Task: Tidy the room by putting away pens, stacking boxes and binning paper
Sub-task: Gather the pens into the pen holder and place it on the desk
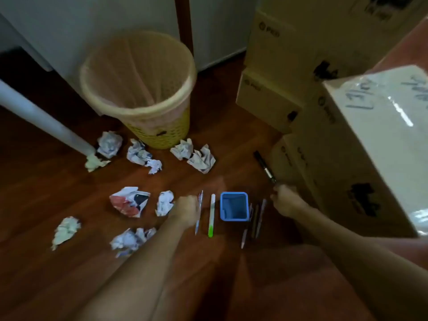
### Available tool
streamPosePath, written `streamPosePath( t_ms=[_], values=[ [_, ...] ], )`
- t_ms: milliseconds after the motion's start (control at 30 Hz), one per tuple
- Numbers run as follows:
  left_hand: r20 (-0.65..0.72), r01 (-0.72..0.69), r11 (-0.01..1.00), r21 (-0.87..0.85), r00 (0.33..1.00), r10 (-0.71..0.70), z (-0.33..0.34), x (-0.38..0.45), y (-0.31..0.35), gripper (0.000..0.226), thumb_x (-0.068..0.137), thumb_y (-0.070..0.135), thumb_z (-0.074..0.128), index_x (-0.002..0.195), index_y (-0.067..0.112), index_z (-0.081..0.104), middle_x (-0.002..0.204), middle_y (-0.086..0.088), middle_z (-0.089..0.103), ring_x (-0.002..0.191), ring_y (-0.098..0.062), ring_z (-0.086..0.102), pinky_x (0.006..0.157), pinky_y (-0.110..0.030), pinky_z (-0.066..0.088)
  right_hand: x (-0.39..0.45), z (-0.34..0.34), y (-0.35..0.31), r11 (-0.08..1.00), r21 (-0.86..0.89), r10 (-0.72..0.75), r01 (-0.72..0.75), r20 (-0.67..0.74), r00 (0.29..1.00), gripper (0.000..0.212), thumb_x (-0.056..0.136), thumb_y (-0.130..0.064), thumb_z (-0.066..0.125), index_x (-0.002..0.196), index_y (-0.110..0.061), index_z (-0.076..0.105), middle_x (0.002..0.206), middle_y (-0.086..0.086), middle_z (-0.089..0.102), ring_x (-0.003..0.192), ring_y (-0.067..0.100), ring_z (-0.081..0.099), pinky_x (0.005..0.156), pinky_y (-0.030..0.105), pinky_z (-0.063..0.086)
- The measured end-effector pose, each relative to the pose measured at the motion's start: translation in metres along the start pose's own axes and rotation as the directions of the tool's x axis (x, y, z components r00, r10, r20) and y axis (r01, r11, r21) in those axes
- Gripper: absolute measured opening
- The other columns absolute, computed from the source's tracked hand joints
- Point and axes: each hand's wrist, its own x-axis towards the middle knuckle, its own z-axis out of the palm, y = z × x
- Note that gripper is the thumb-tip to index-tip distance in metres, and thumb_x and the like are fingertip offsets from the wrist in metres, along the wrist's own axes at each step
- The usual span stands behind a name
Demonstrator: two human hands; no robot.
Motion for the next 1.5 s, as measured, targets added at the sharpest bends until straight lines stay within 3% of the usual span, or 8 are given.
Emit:
streamPosePath(
  t_ms=[233, 400, 533, 767, 1000, 1200, 1367, 1500],
  values=[
    [-0.046, 0.159, 0.978, 0.136, 0.987, -0.154, 0.061, 0.07, 0.007, 0.027, 0.093, 0.014, 0.051, 0.113, 0.004, 0.065, 0.119, -0.016, 0.066, 0.111, -0.031, 0.064, 0.086, -0.035, 0.052, 0.063, 0.081, 0.017, 0.998, 0.059, 0.04, -0.031, -0.155, 0.987, 0.03, 0.1, -0.023, 0.048, 0.097, 0.002, 0.065, 0.099, 0.018, 0.069, 0.068, 0.026, 0.068, 0.03, 0.012, 0.031],
    [-0.035, 0.127, 0.982, 0.138, 0.992, -0.124, 0.069, 0.068, 0.005, 0.03, 0.096, 0.011, 0.041, 0.111, -0.001, 0.065, 0.116, -0.019, 0.066, 0.107, -0.033, 0.065, 0.084, -0.038, 0.052, 0.065, 0.094, 0.017, 0.999, 0.007, 0.033, -0.032, -0.233, 0.972, 0.028, 0.098, -0.019, 0.05, 0.096, 0.001, 0.069, 0.102, 0.018, 0.071, 0.091, 0.03, 0.069, 0.059, 0.024, 0.04],
    [-0.096, 0.08, 0.995, -0.053, 0.992, -0.085, 0.039, 0.041, -0.002, 0.018, 0.09, 0.016, 0.054, 0.095, 0.001, 0.064, 0.092, -0.015, 0.068, 0.082, -0.03, 0.067, 0.062, -0.031, 0.047, 0.051, 0.08, 0.021, 0.981, 0.184, -0.006, 0.067, -0.317, 0.948, 0.023, 0.098, -0.016, 0.047, 0.1, 0.0, 0.064, 0.084, 0.008, 0.064, 0.071, 0.022, 0.062, 0.056, 0.027, 0.042],
    [-0.597, -0.595, 0.497, -0.631, 0.782, 0.178, -0.027, -0.017, 0.01, 0.006, 0.094, 0.013, 0.056, 0.089, 0.012, 0.06, 0.083, -0.005, 0.07, 0.077, -0.013, 0.07, 0.07, -0.02, 0.057, -0.025, 0.04, 0.003, 0.377, 0.609, -0.123, 0.698, -0.714, 0.689, 0.014, 0.098, -0.013, 0.048, 0.109, -0.008, 0.057, 0.095, 0.005, 0.068, 0.083, 0.012, 0.069, 0.069, 0.025, 0.059],
    [-0.508, -0.64, 0.718, -0.274, 0.73, 0.457, 0.042, 0.021, 0.027, 0.008, 0.089, 0.03, 0.064, 0.088, 0.022, 0.062, 0.09, 0.009, 0.061, 0.082, -0.006, 0.061, 0.07, -0.031, 0.053, 0.001, 0.087, -0.005, 0.681, 0.316, -0.349, 0.66, -0.653, 0.672, 0.016, 0.093, -0.022, 0.06, 0.107, -0.017, 0.067, 0.091, -0.008, 0.07, 0.079, 0.006, 0.068, 0.069, 0.03, 0.059],
    [-0.616, -0.636, 0.695, -0.335, 0.706, 0.349, 0.067, 0.021, 0.0, 0.021, 0.097, 0.029, 0.047, 0.107, 0.017, 0.062, 0.102, 0.005, 0.061, 0.091, -0.003, 0.058, 0.076, -0.017, 0.047, 0.027, 0.108, 0.018, 0.718, 0.626, 0.048, 0.304, -0.48, 0.876, 0.026, 0.102, -0.03, 0.038, 0.109, -0.016, 0.058, 0.088, -0.008, 0.06, 0.078, 0.003, 0.058, 0.064, 0.018, 0.047],
    [-0.289, -0.317, 0.928, -0.198, 0.923, 0.253, 0.099, 0.027, -0.019, 0.03, 0.092, 0.03, 0.056, 0.119, 0.021, 0.048, 0.112, 0.002, 0.054, 0.099, -0.018, 0.06, 0.081, -0.038, 0.053, 0.063, 0.141, 0.023, 0.94, 0.335, 0.051, 0.068, -0.336, 0.941, 0.019, 0.094, -0.026, 0.055, 0.11, -0.016, 0.056, 0.101, 0.006, 0.065, 0.088, 0.023, 0.067, 0.071, 0.035, 0.057],
    [-0.215, -0.211, 0.977, -0.013, 0.955, 0.203, 0.103, 0.026, -0.019, 0.031, 0.087, 0.035, 0.063, 0.109, 0.015, 0.054, 0.108, -0.004, 0.06, 0.097, -0.023, 0.061, 0.077, -0.036, 0.052, 0.067, 0.142, 0.021, 0.97, 0.244, 0.065, 0.016, -0.319, 0.946, 0.018, 0.097, -0.021, 0.049, 0.111, -0.016, 0.059, 0.103, 0.007, 0.066, 0.088, 0.023, 0.068, 0.074, 0.038, 0.059]
  ],
)
